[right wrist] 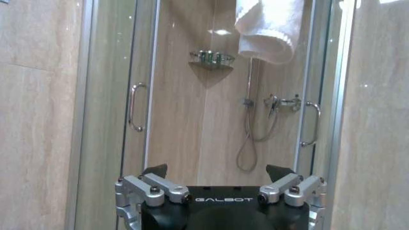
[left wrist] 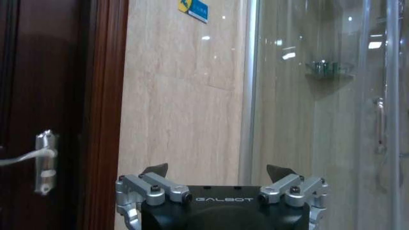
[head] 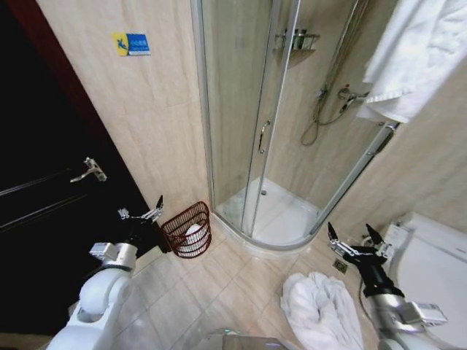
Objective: Discard the used towel into the hamper.
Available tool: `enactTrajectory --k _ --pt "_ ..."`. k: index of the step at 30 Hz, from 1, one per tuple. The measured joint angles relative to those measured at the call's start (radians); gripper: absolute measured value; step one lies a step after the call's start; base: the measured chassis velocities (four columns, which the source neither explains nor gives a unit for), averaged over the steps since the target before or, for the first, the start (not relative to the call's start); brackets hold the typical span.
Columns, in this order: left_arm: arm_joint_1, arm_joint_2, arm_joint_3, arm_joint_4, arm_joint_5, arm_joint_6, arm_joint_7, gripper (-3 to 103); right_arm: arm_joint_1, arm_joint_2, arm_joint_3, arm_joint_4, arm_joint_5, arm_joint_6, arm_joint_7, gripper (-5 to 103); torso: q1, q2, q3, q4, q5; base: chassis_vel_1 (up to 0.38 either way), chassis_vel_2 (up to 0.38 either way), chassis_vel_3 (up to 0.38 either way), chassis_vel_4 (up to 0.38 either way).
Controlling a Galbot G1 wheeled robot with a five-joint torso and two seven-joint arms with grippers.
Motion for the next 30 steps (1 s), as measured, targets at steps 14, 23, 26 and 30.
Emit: enactTrajectory --k 14,23,26,30 --pt "-0.007 -0.003 0.01 0.004 0.01 -0.001 0.001 100 -0.002 0.0 0.0 -0.012 -0.004 0.017 -0.015 100 0.001 0.0 0.0 0.0001 0.0001 0.003 -0.188 0.0 0.172" --pt "0.001 -0.005 0.009 0.004 0.012 -0.005 0.002 100 -0.004 0.003 -0.003 -0.016 -0.005 0.029 -0.019 100 0.001 0.0 0.0 0.0001 0.0005 -0.185 -0.262 0.183 0.254" --pt "0.002 -0.007 0.009 0.004 0.013 -0.008 0.002 100 -0.004 0.004 -0.003 -0.018 -0.007 0.034 -0.023 100 0.001 0.0 0.0 0.0001 0.0013 -0.279 -0.265 0.29 0.288" --pt "0.006 -0.009 0.008 0.004 0.015 -0.013 0.002 100 -0.004 0.006 -0.003 -0.021 -0.008 0.043 -0.023 100 0.001 0.0 0.0 0.0 0.0002 -0.296 -0.283 0.301 0.265"
